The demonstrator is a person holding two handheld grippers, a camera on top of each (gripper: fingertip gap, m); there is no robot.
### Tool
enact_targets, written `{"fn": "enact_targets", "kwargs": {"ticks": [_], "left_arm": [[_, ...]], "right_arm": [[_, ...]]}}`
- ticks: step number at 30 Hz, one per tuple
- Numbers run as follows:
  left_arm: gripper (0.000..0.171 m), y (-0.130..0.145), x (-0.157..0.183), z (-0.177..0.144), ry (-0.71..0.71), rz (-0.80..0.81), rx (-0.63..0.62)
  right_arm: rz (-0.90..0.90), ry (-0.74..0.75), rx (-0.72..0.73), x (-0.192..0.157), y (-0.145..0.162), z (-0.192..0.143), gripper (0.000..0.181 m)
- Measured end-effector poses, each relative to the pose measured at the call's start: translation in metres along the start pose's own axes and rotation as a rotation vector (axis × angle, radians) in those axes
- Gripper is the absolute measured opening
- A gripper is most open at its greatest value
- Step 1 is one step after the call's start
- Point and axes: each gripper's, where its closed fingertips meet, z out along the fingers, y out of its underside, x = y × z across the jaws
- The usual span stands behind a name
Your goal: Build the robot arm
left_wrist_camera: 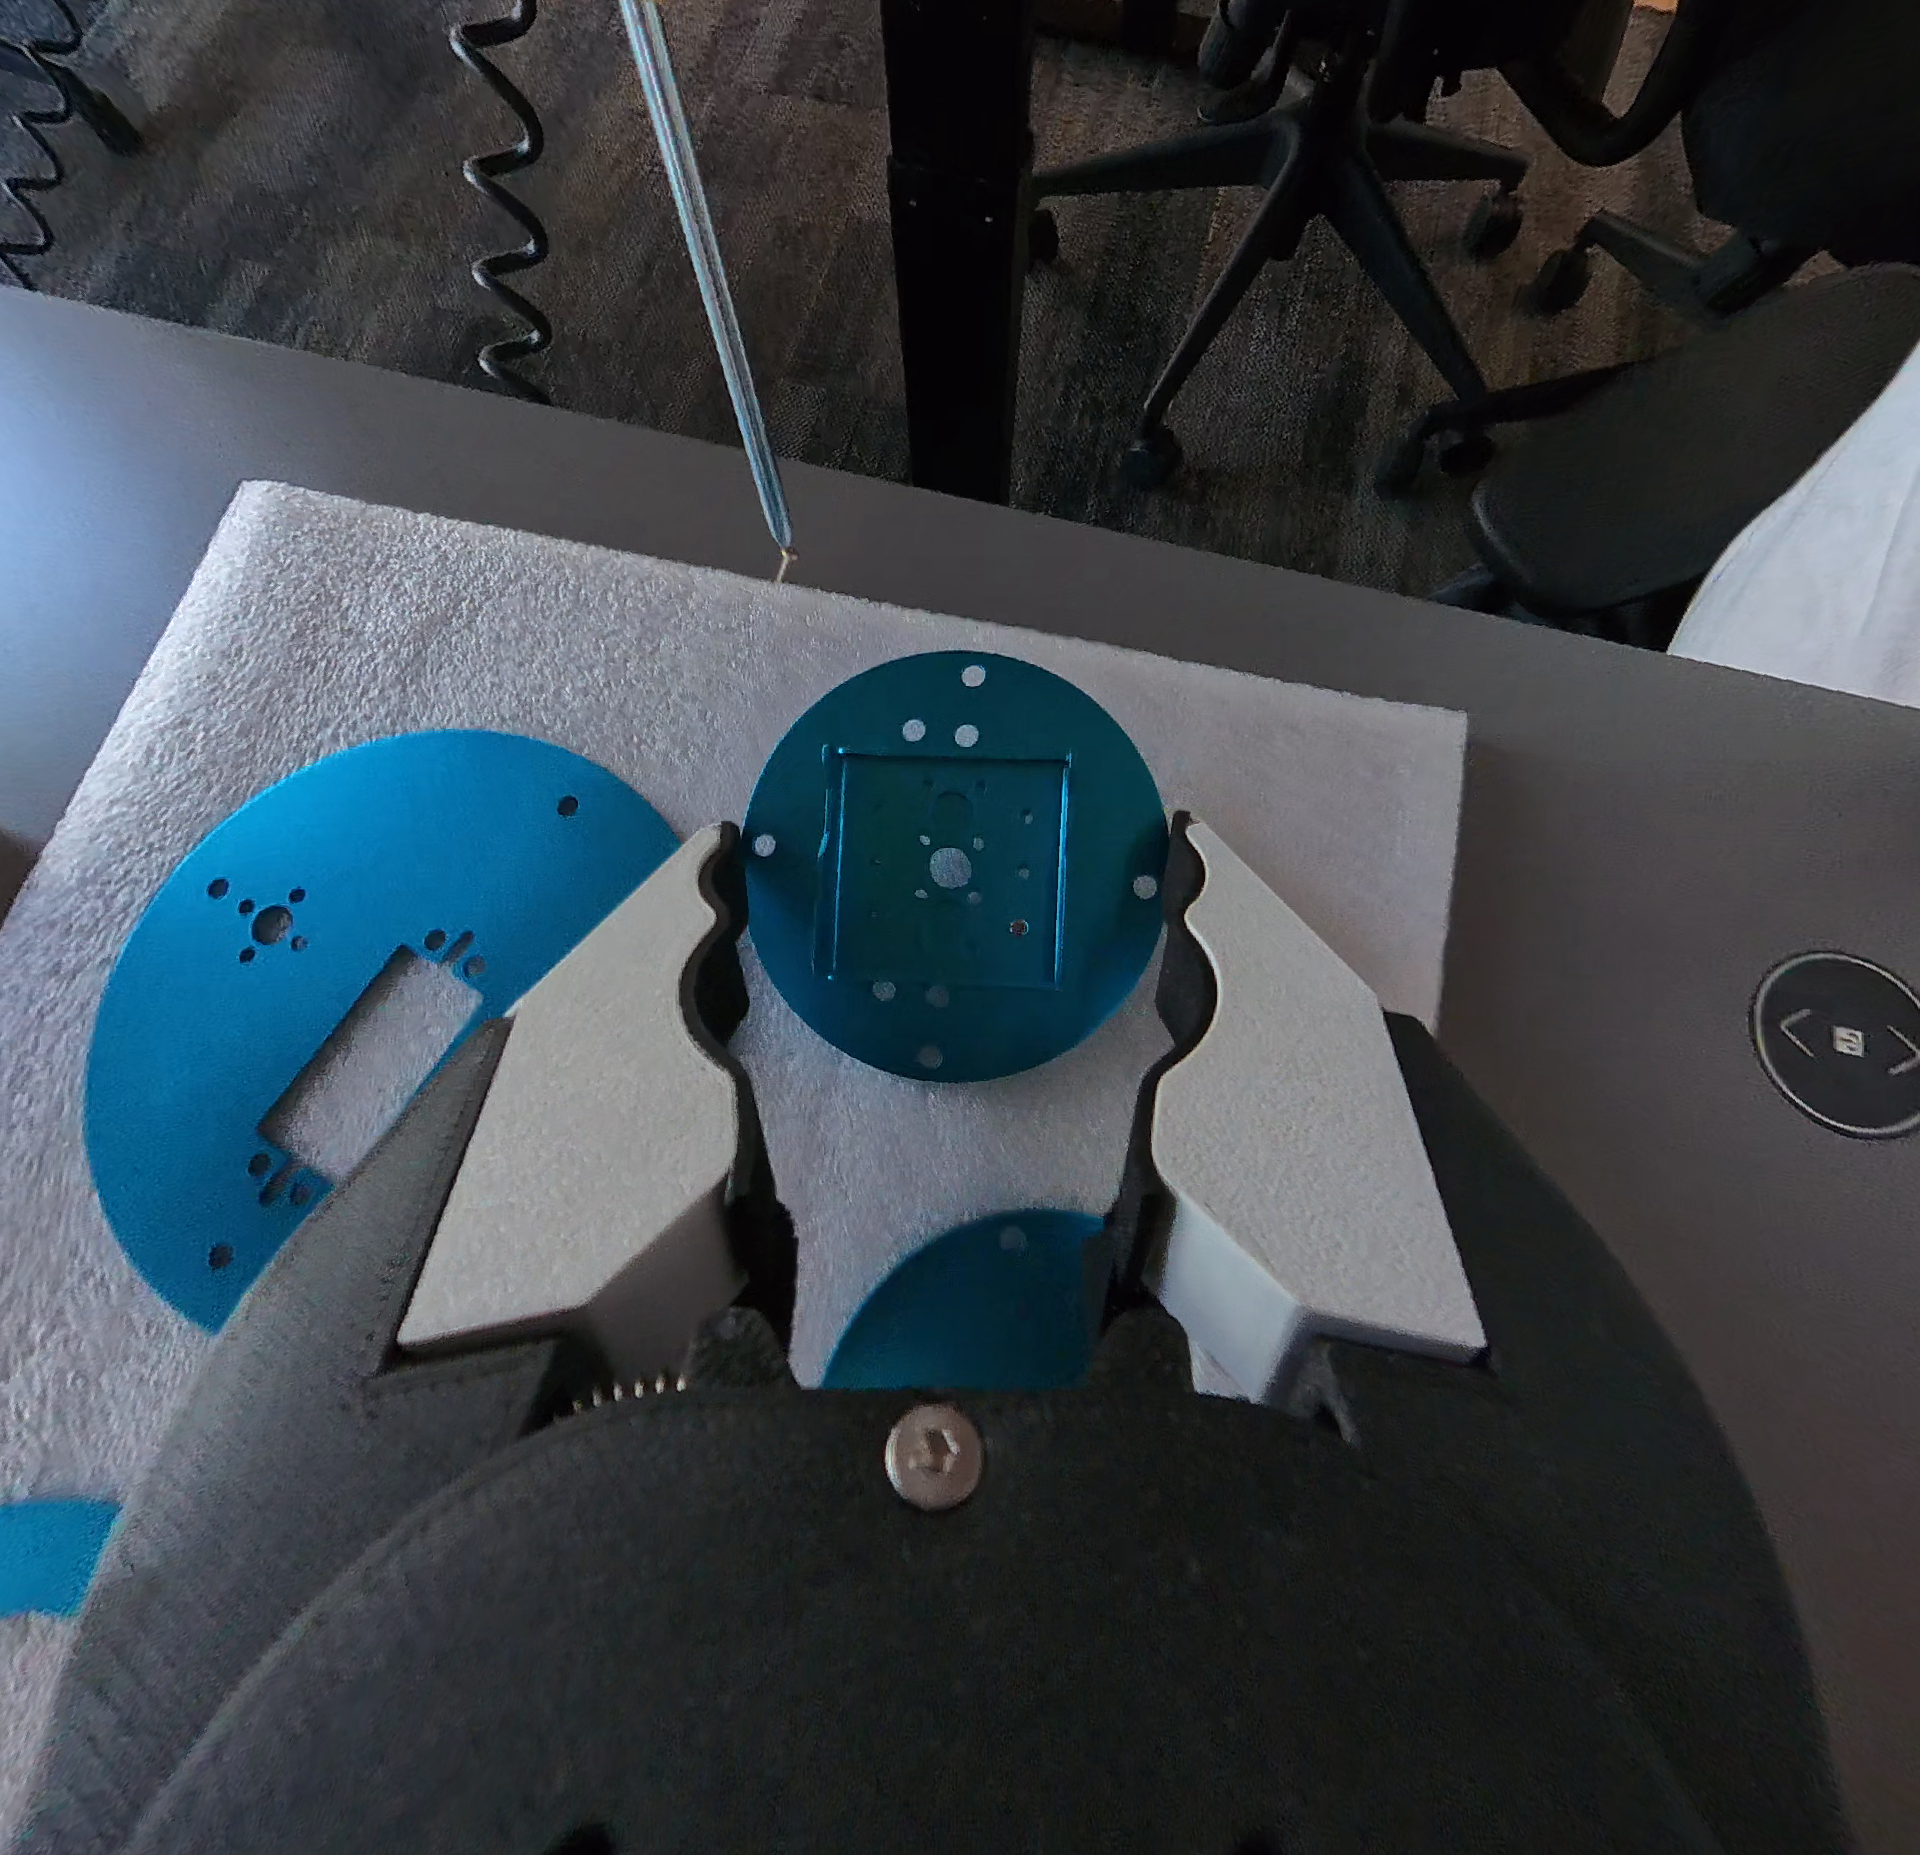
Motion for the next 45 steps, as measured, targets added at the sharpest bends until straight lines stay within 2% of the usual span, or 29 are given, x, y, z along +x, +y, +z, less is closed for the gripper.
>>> {"fn": "enact_targets", "kwargs": {"ticks": [7,14,22,26,29,30,34,37,39,45], "left_arm": [[0.080,0.009,0.012,-0.020,-0.054,-0.024,0.019],[0.080,0.018,0.013,-0.008,-0.045,-0.015,-0.061],[0.080,0.014,0.016,-0.005,-0.034,0.024,-0.072],[0.080,0.013,0.021,-0.005,-0.021,-0.006,-0.054],[0.082,0.004,0.019,-0.014,-0.035,-0.049,0.028],[0.077,-0.003,0.017,-0.021,-0.039,-0.070,0.073],[0.034,-0.022,-0.015,-0.046,-0.129,-0.162,0.244],[0.031,-0.015,-0.023,-0.044,-0.114,-0.178,0.208],[0.021,-0.008,-0.028,-0.038,-0.148,-0.134,0.162],[0.020,0.002,-0.037,-0.022,-0.222,-0.047,0.066]], "right_arm": [[-0.014,-0.019,-0.003,-0.006,-0.003,0.009,0.018],[-0.023,-0.030,0.004,-0.009,-0.005,0.013,0.018],[-0.044,-0.040,0.029,-0.008,-0.010,0.020,0.017],[-0.071,-0.048,0.057,-0.006,-0.011,0.024,0.017],[-0.074,-0.054,0.094,-0.004,-0.013,0.024,0.017],[-0.067,-0.059,0.106,-0.002,-0.015,0.024,0.017],[-0.025,-0.130,0.171,-0.001,-0.022,0.023,0.017],[0.010,-0.168,0.223,0.001,-0.027,0.023,0.017],[0.024,-0.176,0.243,0.004,-0.029,0.024,0.017],[0.049,-0.199,0.279,0.006,-0.034,0.023,0.017]]}}
